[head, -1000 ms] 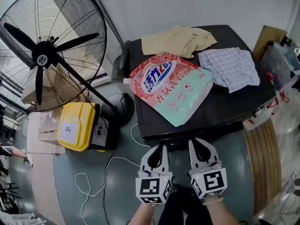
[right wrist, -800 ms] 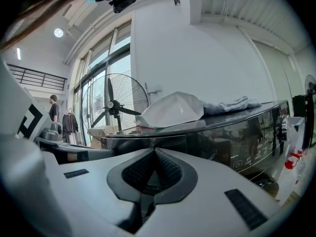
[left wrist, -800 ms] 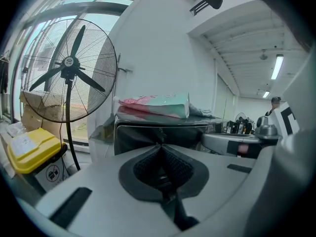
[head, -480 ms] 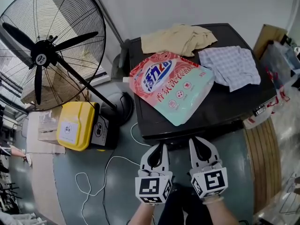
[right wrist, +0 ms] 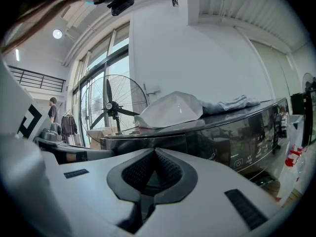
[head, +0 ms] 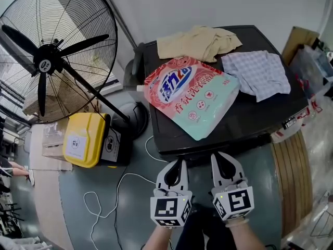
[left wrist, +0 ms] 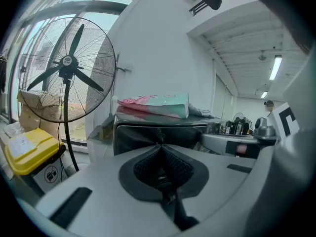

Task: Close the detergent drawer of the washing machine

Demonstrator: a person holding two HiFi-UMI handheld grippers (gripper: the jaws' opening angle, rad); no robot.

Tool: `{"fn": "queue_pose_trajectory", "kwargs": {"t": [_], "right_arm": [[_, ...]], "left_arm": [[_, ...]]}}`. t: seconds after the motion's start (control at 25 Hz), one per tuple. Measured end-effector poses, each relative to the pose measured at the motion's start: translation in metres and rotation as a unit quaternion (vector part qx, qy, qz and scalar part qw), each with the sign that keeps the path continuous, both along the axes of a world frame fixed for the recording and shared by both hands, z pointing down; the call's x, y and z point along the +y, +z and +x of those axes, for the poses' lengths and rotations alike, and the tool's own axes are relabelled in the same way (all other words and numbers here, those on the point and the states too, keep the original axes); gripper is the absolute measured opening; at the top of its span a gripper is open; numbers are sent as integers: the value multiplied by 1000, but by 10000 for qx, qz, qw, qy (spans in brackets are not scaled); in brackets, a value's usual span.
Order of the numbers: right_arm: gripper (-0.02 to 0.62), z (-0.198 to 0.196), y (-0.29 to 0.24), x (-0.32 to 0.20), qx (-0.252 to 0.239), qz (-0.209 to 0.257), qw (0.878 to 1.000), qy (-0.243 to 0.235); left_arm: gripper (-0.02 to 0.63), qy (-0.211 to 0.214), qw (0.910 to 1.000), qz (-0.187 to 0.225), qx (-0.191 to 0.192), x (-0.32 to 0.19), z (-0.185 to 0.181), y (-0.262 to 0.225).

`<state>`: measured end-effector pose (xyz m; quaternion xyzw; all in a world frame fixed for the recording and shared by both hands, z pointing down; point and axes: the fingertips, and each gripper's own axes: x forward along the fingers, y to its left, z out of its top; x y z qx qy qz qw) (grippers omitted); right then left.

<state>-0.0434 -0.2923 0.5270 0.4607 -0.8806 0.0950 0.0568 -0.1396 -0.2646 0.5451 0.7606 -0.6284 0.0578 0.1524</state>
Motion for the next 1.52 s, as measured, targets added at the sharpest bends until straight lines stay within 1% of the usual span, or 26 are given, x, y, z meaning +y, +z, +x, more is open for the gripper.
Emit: {"fn": "queue_pose_trajectory", "kwargs": {"t": [0.44, 0.68, 0.92, 1.4, 1.52], "right_arm": [[26, 0, -1, -1, -37, 28, 10000, -2], [26, -5, 0, -11, 64, -21, 10000, -70], [26, -5, 1, -13, -37, 28, 10000, -62], [26, -5, 1, -11, -82, 87, 9999, -118], [26, -5, 1, -11, -213, 54, 9996, -177]], "left_arm": [[15, 41, 10000, 12, 7, 0, 0, 0], [15, 32, 10000, -87, -7, -12, -5, 0], [15, 0, 10000, -15, 29, -14, -5, 2], [15, 62, 9999, 15, -114, -13, -5, 2], [15, 18, 9999, 32, -153, -12, -5, 2]]}}
